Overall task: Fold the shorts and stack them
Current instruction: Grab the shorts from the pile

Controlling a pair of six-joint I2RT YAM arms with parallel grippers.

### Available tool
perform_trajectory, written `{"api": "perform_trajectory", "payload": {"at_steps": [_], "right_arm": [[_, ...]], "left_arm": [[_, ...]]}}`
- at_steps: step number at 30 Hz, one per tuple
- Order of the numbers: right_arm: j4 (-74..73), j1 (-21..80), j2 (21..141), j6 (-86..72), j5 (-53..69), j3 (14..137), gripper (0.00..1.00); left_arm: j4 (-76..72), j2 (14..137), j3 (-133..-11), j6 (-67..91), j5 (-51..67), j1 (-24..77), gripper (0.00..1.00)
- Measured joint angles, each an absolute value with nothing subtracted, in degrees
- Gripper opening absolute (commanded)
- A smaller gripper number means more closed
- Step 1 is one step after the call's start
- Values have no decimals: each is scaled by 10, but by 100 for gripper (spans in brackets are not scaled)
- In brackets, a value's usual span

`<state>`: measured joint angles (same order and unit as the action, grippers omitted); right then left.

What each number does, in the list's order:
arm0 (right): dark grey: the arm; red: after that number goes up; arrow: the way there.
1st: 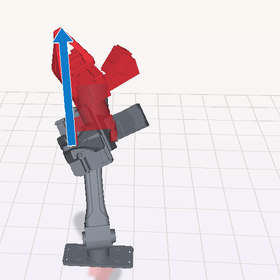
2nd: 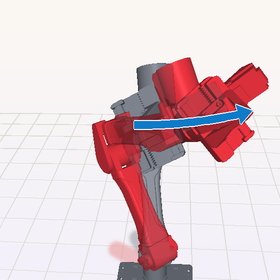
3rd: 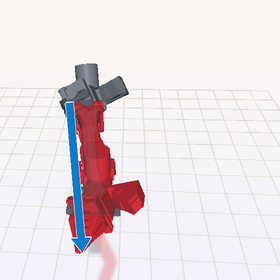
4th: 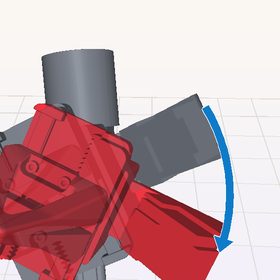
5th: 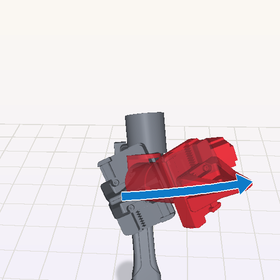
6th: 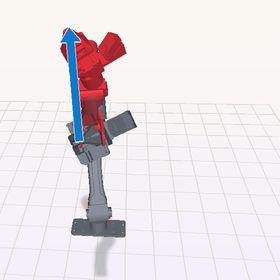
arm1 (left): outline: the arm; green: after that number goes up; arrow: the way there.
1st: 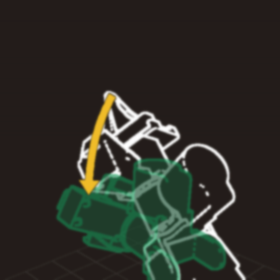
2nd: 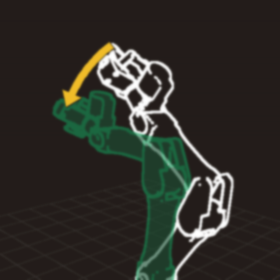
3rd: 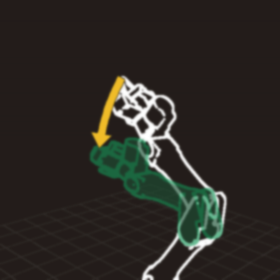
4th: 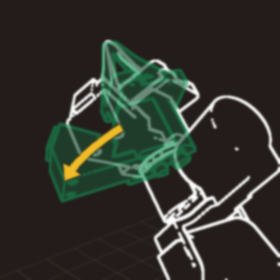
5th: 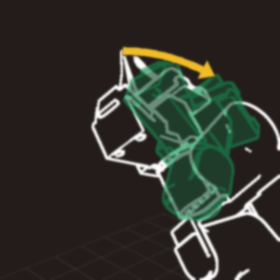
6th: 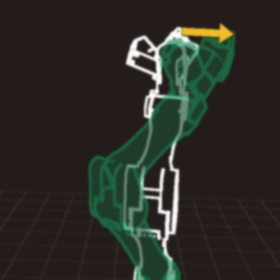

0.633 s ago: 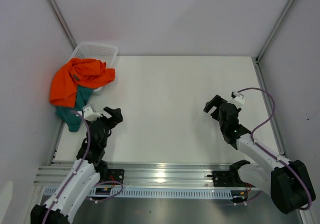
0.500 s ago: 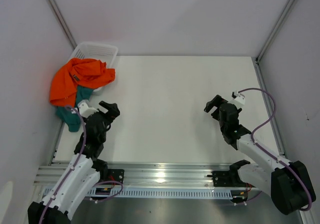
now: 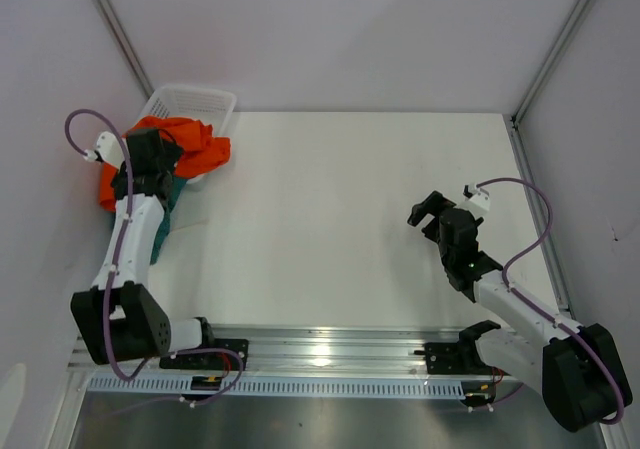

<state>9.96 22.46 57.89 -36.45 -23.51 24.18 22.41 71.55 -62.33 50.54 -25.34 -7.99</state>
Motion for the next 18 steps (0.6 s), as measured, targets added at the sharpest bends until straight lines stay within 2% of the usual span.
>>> {"api": "perform_trajectory", "payload": {"at_steps": [7, 13, 18], "right_arm": [[113, 225, 584, -364, -224, 241, 99], [121, 227, 584, -364, -216, 239, 99], [124, 228, 585, -364, -214, 239, 100]], "left_arm": [[249, 845, -704, 522, -252, -131, 97], [258, 940, -754, 542, -250, -137, 95], [254, 995, -793, 562, -252, -137, 84]]}}
